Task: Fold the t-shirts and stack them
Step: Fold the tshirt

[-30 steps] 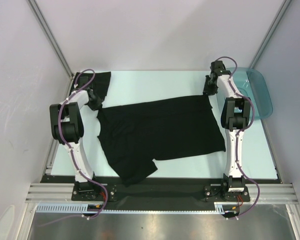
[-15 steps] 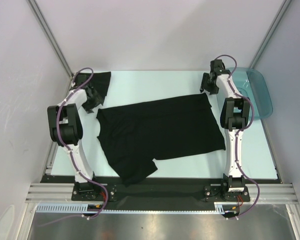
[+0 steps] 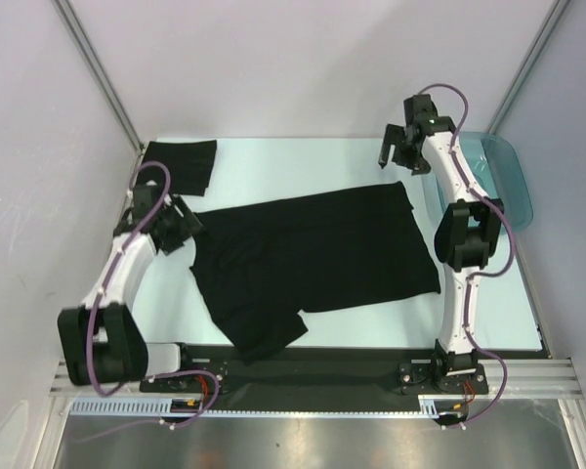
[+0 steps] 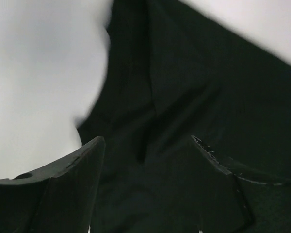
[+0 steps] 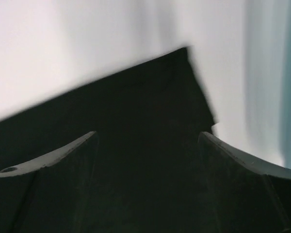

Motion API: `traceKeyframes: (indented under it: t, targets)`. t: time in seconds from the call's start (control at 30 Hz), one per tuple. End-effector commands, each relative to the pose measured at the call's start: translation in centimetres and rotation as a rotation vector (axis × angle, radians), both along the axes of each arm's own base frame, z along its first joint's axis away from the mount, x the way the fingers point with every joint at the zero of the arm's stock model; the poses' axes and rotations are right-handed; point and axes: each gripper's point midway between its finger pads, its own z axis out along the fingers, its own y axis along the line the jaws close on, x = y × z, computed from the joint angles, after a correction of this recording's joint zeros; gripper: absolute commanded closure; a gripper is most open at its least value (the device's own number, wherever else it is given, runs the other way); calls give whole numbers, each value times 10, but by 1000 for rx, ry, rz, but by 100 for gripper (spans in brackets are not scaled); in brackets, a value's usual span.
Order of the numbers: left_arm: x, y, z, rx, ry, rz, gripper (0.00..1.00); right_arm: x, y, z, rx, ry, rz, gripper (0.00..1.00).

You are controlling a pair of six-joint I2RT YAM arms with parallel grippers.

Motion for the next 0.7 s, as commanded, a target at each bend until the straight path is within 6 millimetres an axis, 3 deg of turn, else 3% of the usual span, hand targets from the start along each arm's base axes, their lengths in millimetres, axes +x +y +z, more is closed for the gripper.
traceKeyframes:
  t: [0.0, 0.03, 0.1, 0.13, 0.27, 0.53, 0.67]
  targets:
    - [-29, -52, -1, -112, -45, -194, 26, -40, 62, 67, 101, -80, 133, 11]
    - [-40, -59, -6, -114, -44, -217, 24, -63, 96, 71, 183, -62, 213, 13]
    - [-49, -76, -11, -125, -48, -267, 18, -80, 136, 75, 297, -67, 324, 14]
    - [-58, -77, -23, -135, -20, -263, 17, -102, 164, 75, 358, -43, 398, 16]
    - [-67, -82, -39, -161, 10, -280, 20, -144, 217, 65, 471, 12, 473, 21]
    - [-62, -86, -52, -159, 24, -339, 29, -198, 279, 50, 548, 78, 601, 54]
    - [-57, -85, -58, -150, 36, -341, 29, -213, 288, 39, 556, 114, 614, 57]
